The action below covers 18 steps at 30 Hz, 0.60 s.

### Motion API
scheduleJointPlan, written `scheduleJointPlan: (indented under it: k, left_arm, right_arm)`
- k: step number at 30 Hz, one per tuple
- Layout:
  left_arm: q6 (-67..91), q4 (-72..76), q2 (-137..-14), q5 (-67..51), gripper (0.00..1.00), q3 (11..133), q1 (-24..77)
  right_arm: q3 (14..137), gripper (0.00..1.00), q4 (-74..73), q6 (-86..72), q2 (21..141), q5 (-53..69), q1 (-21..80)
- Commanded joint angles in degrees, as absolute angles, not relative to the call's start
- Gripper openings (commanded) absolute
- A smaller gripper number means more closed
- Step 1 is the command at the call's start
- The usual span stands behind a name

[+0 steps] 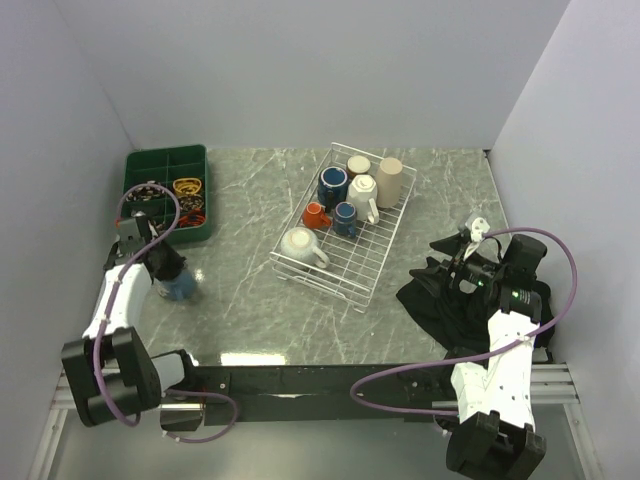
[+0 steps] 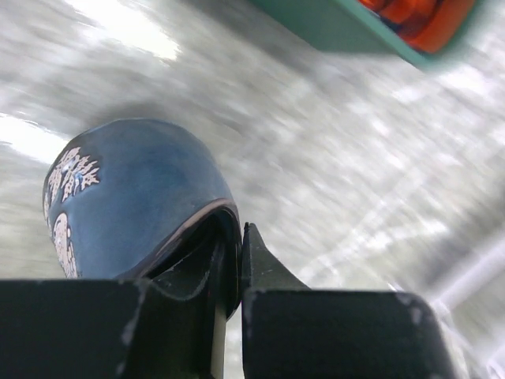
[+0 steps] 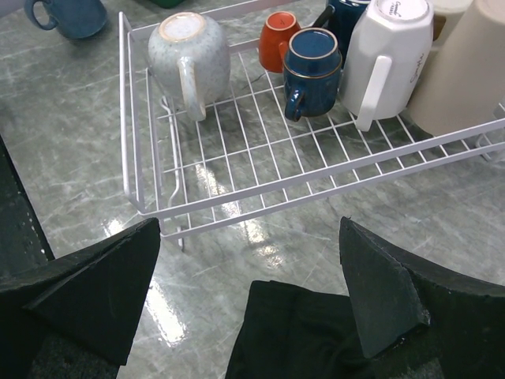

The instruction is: Load the cups into the dish rack

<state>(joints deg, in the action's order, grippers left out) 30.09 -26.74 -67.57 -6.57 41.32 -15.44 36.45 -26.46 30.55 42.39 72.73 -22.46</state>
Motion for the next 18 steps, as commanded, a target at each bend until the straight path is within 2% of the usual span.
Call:
scheduleJointPlan:
  k: [1, 7, 12, 15, 16, 18]
  left_arm:
    - [32.25, -24.08, -61.54, -24.32, 0.01, 40.61, -15.21]
    - [36.03, -18.55, -54.25, -43.12, 0.01, 37.71, -15.29]
    - [41.38, -14.78, -49.4, -50.79, 0.01, 38.06, -15.21]
    - [49.54, -8.99, -46.06, -55.01, 0.01, 36.66, -15.03]
    - [52.7, -1.31, -44.23, -55.72, 0.01, 35.87, -14.59]
    - [61.59, 6.12, -42.63, -55.55, 0.01, 34.19, -11.96]
  right_arm:
    - [39.29, 1.0, -27.15, 32.34, 41.92, 73.83, -22.85]
    - [39.81, 1.0, -29.53, 34.1, 43.06, 75.06, -22.85]
    - [41.22, 1.0, -33.74, 37.26, 44.82, 75.68, -22.33]
    - [42.62, 1.0, -34.36, 38.32, 45.96, 72.61, -17.51]
    - [43.41, 1.0, -35.41, 38.93, 46.23, 69.03, -15.32]
    - [46.47, 1.0, -37.43, 39.55, 47.63, 63.05, -4.7]
